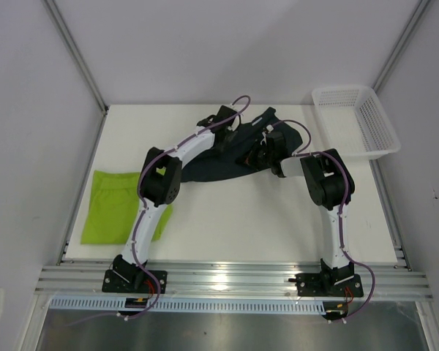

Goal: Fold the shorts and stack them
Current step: Fold the shorts

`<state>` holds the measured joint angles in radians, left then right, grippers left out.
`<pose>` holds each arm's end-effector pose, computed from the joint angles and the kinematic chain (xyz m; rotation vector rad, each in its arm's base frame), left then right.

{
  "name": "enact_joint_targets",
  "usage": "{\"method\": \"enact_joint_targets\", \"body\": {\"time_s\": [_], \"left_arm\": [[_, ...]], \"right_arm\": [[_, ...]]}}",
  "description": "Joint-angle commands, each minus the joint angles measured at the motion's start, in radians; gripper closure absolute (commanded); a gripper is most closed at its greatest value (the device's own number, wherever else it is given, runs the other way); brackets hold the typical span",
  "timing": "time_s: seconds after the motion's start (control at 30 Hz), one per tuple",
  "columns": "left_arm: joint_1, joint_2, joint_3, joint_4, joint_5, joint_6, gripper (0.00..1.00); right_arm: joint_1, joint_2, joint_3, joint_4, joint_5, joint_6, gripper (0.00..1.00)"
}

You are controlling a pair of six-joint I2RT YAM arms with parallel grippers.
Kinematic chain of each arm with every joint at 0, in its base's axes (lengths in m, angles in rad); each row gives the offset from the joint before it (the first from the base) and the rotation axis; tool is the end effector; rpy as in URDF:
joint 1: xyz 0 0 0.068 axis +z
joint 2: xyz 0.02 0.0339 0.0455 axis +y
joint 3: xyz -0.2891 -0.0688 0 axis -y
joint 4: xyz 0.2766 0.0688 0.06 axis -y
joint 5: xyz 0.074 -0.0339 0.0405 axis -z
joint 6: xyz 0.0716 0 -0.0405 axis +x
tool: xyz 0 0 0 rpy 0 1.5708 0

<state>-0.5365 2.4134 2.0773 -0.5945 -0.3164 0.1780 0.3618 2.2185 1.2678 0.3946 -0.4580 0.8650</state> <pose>0.5284 -0.2883 0.1574 0.7350 2.3394 0.2397 0.4764 0.2142 0.0808 0.2828 2.2926 1.1697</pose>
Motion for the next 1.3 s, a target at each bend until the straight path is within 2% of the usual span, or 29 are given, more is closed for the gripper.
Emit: {"method": "enact_joint_targets", "body": {"time_s": [0.0,0.07,0.13,0.23,0.27,0.3,0.37,0.4,0.5,0.77,0.9,1.03,1.27], "left_arm": [[-0.005,0.010,0.049,-0.019,-0.038,0.023,0.44],[-0.003,0.009,0.046,-0.016,-0.030,0.023,0.44],[-0.003,0.007,0.050,-0.011,-0.035,0.021,0.52],[0.001,-0.005,0.056,-0.008,-0.017,0.012,0.49],[0.003,-0.014,0.053,-0.004,-0.013,0.003,0.45],[0.003,-0.023,0.050,0.002,-0.015,0.002,0.30],[0.001,-0.056,0.031,0.012,-0.021,-0.008,0.15],[0.001,-0.072,0.018,0.016,-0.001,-0.008,0.11],[0.000,-0.151,-0.078,0.065,0.075,0.011,0.10],[-0.022,-0.174,-0.148,0.053,0.120,0.048,0.11],[-0.039,-0.195,-0.201,0.090,0.077,0.060,0.12],[-0.040,-0.131,-0.123,0.033,0.045,0.072,0.20],[-0.042,-0.103,-0.111,0.045,0.004,0.078,0.34]], "right_arm": [[0.003,0.036,0.015,-0.028,0.021,-0.006,1.00],[0.003,0.038,0.015,-0.028,0.022,-0.006,1.00],[0.003,0.038,0.016,-0.028,0.022,-0.007,1.00],[0.005,0.038,0.016,-0.030,0.024,-0.006,1.00],[0.005,0.036,0.016,-0.030,0.025,-0.007,1.00],[0.006,0.038,0.016,-0.031,0.025,-0.008,1.00],[0.005,0.041,0.021,-0.031,0.019,-0.006,1.00],[0.005,0.043,0.022,-0.031,0.018,-0.006,1.00],[0.005,0.044,0.022,-0.033,0.019,-0.006,1.00],[0.009,0.056,0.038,-0.043,0.018,-0.009,1.00],[0.011,0.058,0.044,-0.054,0.021,-0.014,1.00],[0.014,0.059,0.047,-0.057,0.024,-0.014,1.00],[0.014,0.061,0.050,-0.060,0.028,-0.018,1.00]]}}
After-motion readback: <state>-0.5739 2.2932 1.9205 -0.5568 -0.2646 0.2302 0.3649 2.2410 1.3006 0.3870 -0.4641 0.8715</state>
